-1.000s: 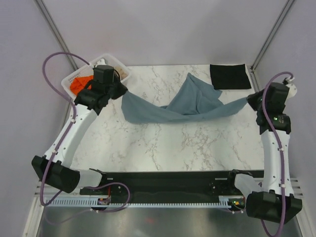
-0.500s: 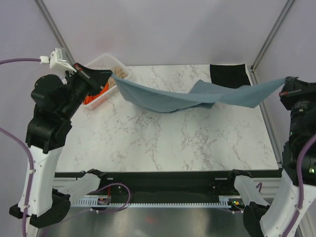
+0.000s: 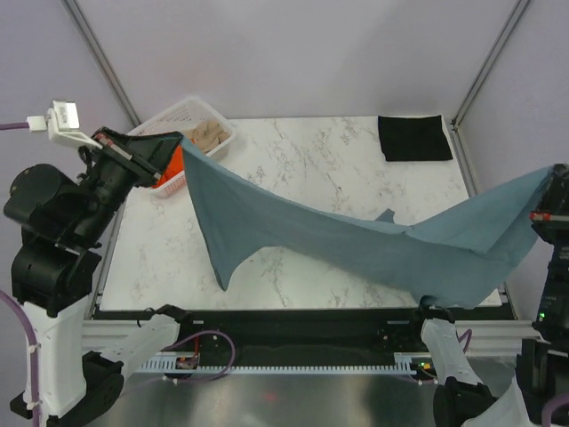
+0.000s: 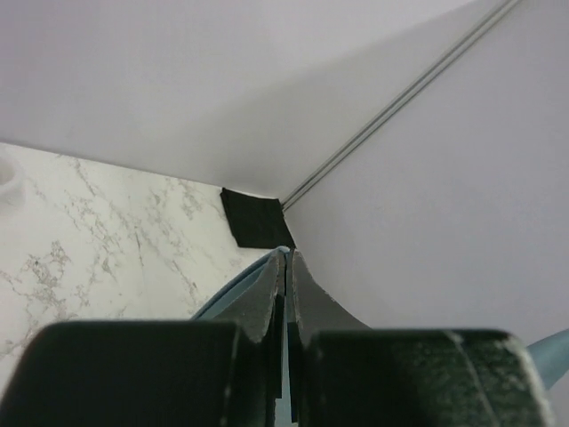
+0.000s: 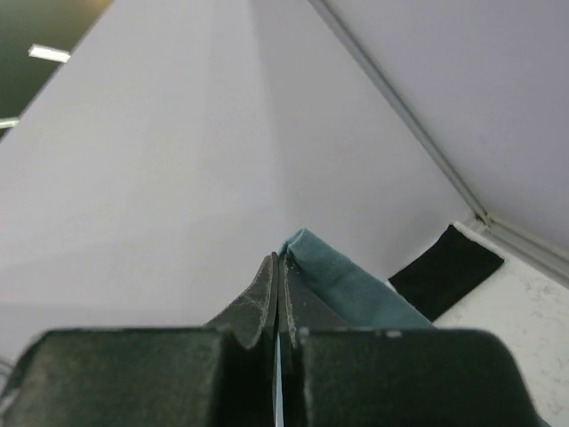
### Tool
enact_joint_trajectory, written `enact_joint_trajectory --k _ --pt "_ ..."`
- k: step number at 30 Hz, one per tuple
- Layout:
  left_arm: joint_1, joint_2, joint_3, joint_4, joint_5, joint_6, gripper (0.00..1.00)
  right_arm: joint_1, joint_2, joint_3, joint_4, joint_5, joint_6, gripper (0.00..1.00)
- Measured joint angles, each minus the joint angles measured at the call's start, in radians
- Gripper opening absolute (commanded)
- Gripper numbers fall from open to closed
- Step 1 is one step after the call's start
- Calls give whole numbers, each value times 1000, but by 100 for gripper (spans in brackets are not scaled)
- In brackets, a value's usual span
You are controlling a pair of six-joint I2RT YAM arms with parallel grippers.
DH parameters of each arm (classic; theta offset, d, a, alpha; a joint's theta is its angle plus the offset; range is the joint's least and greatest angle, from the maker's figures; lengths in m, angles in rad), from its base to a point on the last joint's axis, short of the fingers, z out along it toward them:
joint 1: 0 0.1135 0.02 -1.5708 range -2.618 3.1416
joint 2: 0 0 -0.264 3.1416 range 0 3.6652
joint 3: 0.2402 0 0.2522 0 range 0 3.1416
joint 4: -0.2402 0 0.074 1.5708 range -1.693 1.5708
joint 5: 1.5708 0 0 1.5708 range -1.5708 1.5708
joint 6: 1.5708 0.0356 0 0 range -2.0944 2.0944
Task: Fold and stack the t-shirts
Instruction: Flatten the tshirt out
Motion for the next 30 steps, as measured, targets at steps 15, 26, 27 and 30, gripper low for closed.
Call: enact_joint_trajectory --k 15,26,27,30 --pt "12 912 328 5 -75 57 2 0 790 -209 404 -266 1 0" --pt "23 748 489 57 -86 63 2 2 745 146 370 -254 -23 0" --pt "23 704 461 63 -86 62 2 2 693 127 369 -247 -21 0" --pt "24 547 361 74 -85 63 2 1 563 94 351 -220 -21 0"
